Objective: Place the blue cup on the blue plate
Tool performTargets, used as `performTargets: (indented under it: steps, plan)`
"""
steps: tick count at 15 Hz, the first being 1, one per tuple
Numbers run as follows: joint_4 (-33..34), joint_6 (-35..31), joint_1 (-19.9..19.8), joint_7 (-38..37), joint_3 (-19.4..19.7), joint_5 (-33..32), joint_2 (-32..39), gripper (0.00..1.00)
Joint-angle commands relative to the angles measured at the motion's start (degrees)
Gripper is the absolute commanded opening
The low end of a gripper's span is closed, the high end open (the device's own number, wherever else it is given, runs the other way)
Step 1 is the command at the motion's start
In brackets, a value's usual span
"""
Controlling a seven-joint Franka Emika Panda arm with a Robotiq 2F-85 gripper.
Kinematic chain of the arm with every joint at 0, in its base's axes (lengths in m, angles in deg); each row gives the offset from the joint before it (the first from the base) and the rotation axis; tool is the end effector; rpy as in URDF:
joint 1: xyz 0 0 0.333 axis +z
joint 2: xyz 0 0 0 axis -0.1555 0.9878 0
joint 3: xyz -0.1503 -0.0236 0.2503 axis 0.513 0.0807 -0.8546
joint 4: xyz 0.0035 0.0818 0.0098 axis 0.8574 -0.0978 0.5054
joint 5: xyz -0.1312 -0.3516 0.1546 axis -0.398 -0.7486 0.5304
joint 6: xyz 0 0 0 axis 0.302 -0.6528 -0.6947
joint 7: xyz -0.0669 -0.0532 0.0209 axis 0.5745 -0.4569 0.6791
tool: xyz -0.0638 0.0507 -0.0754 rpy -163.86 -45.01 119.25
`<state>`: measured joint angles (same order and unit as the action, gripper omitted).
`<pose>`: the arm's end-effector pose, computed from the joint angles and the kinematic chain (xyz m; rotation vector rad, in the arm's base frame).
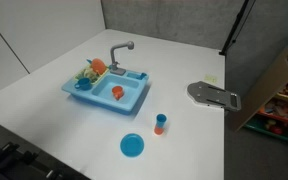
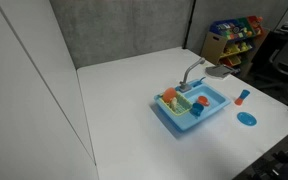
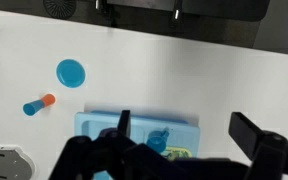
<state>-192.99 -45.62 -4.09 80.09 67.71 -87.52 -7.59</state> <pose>0.3552 0.0865 0.4368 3.0469 0.1292 -0.0573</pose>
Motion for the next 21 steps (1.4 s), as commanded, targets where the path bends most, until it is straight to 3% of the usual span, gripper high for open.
performTargets:
  steps: [1, 5, 12, 21]
  plan:
    - [0.1, 0.11, 0.41, -0.22, 0.34, -0.23, 0.07, 1.0]
    - [0.4, 0.15, -0.04, -0.78, 0.1, -0.81, 0.37, 1.0]
    - [3.92, -0.25, -4.87, -3.4, 1.58, -4.86, 5.88, 1.0]
    - [16.43, -1.81, -11.34, -10.57, 4.92, -9.47, 21.53, 1.0]
